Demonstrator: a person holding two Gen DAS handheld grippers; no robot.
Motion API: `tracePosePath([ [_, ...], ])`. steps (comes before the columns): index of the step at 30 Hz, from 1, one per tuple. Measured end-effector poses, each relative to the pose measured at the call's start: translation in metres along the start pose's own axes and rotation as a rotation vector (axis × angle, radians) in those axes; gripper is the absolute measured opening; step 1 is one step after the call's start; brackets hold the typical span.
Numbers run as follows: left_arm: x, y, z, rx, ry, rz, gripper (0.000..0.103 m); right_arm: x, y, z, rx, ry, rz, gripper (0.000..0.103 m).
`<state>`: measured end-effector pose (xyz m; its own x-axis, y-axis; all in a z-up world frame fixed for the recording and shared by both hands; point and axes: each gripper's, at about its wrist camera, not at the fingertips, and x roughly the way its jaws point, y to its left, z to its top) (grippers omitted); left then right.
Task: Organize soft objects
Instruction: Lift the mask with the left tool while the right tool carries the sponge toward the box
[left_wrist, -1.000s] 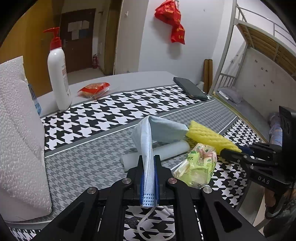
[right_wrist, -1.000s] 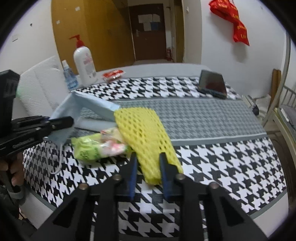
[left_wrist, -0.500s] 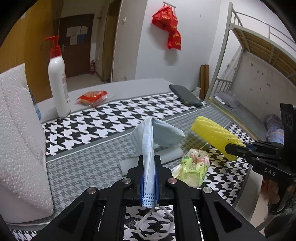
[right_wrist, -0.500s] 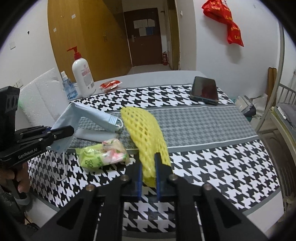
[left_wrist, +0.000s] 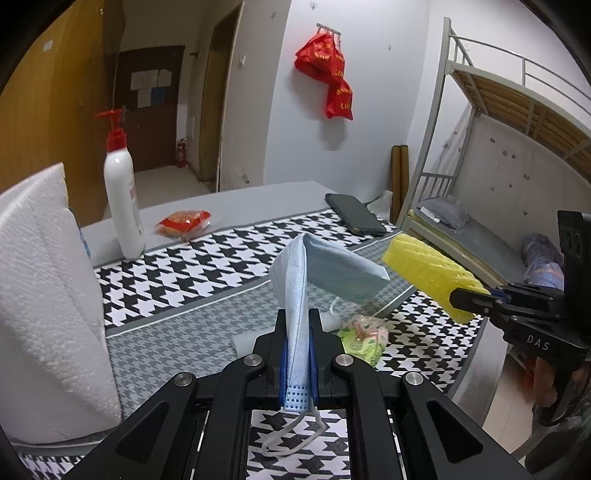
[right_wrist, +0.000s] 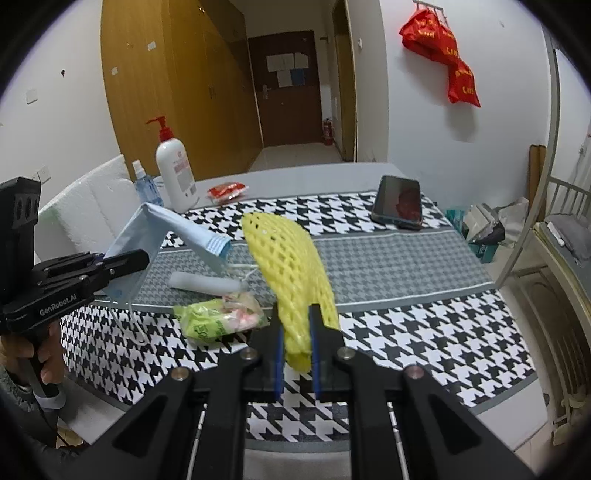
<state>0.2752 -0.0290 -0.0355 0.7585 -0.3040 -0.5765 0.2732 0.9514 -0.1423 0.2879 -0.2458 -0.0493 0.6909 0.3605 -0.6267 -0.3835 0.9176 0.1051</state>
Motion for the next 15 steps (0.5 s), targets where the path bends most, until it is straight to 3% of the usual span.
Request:
tracePosePath([
  [15, -0.056, -0.018, 0.003, 0.011, -0.111, 0.045, 0.009, -0.038, 0.012, 0.003, -0.048, -0.071, 0.031, 0.014],
])
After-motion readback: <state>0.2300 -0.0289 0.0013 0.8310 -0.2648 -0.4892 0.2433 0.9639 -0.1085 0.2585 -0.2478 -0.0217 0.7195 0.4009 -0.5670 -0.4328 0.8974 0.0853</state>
